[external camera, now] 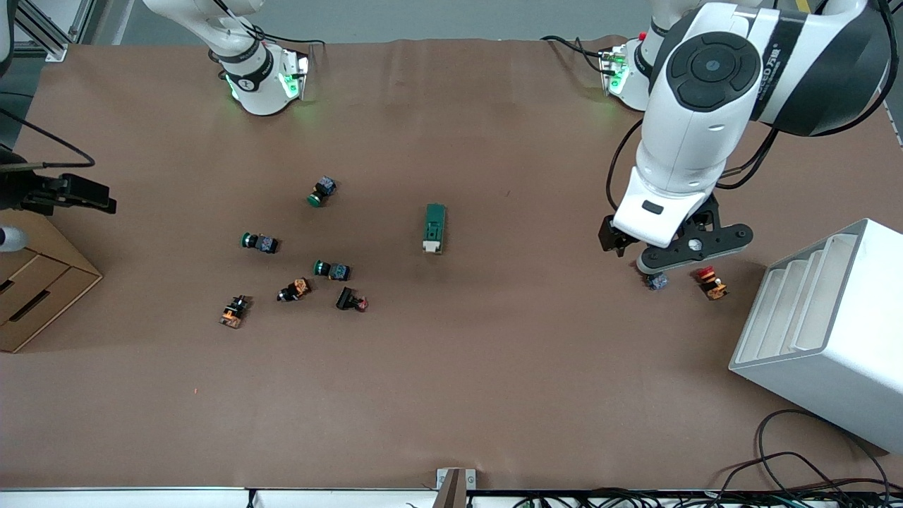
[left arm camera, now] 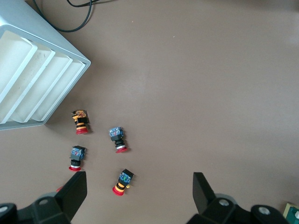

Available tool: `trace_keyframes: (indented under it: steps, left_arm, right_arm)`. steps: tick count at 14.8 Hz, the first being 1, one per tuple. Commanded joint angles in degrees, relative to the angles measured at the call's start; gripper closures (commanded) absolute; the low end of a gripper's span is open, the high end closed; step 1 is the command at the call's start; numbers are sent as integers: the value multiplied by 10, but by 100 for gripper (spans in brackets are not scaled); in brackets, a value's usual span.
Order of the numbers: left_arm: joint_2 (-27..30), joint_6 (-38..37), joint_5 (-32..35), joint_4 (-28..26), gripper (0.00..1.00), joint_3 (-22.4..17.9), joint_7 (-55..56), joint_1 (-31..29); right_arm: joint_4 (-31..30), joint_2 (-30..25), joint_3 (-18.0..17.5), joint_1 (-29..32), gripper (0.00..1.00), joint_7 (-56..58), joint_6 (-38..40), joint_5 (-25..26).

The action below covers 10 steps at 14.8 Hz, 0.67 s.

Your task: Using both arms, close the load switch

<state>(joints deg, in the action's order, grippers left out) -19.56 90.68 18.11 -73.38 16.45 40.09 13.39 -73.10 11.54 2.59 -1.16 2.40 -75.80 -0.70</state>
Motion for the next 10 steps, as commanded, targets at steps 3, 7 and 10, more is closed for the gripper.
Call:
trace_keyframes:
  steps: [3, 7, 10]
  left_arm:
    - [5, 30, -13, -1, 0, -5, -15, -3]
    - [7, 45, -25, -2, 0, -1, -18, 1]
    - [9, 41, -27, -2, 0, 0, -26, -6]
  right_arm:
    - [-86, -77, -17, 14, 0, -9, -19, 6]
    - [-104, -96, -19, 16, 0, -8, -23, 6]
    - [-146, -138, -19, 16, 0, -7, -39, 6]
